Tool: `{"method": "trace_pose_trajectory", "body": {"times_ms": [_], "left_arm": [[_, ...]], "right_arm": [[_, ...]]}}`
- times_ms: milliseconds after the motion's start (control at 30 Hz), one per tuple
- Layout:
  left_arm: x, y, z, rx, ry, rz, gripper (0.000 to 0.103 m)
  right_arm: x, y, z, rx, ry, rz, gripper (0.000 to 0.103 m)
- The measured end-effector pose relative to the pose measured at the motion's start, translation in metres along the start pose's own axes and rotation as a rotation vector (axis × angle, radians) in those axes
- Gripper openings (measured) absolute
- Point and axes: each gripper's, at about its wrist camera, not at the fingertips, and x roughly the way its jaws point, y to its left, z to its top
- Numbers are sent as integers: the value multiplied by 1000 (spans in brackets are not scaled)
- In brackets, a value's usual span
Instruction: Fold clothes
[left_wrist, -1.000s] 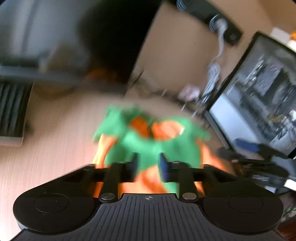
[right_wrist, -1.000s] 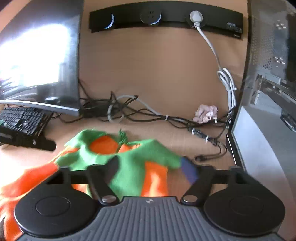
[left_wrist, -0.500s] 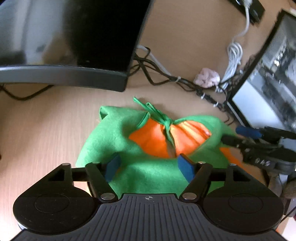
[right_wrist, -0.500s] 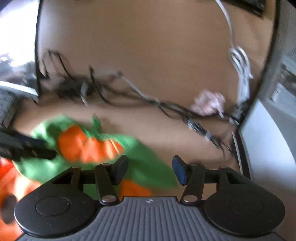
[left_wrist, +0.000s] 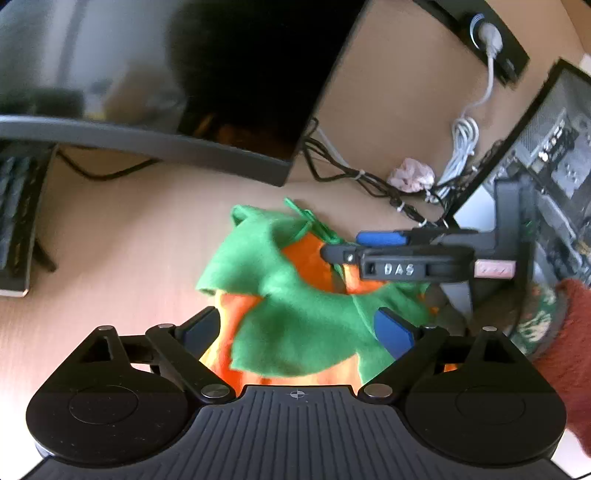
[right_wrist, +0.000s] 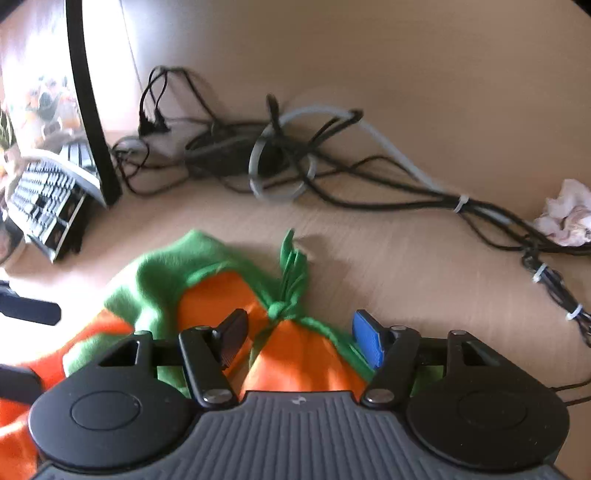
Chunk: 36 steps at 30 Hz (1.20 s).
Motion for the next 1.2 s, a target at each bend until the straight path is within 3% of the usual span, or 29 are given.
{"method": "trace_pose_trajectory", "body": {"times_ms": [67,133,233,333,533,700,767,833,867,933,1033,1200], "left_arm": [[-2,4,0,-24,-3,-3,94],[-1,8,1,-53,-3,-10,94],[0,13,3,-95,-3,-21,94],[1,16,11,-152,-22,-39,94],[6,6,27,-190,-56,-42,96],[17,1,29,-172,-27,42,95],[22,-1,24,-125,13,71,88],[24,-1,16,-76,49,91,72],[23,-1,12,-53,61,101,70],[21,1,5,-26,82,108,70],[18,6,-5,-25,108,90,70],[7,9,-19,23,132,100,68]], "right_arm": [[3,4,-1,-19,-16,-17,55],[2,11,-2,-33,-33,-2,26],[-12,19,-6,-46,-65,5,22],[-40,25,-14,-49,-110,25,21],[-97,62,-45,-202,-177,16,20],[-120,75,-71,-209,-159,23,21],[-130,71,-75,-165,-163,37,21],[-148,66,-76,-126,-187,57,24],[-155,63,-75,-103,-201,56,25],[-166,54,-72,-45,-237,10,36],[-178,40,-66,40,-283,-66,40],[-146,37,-75,81,-185,-233,40]]}}
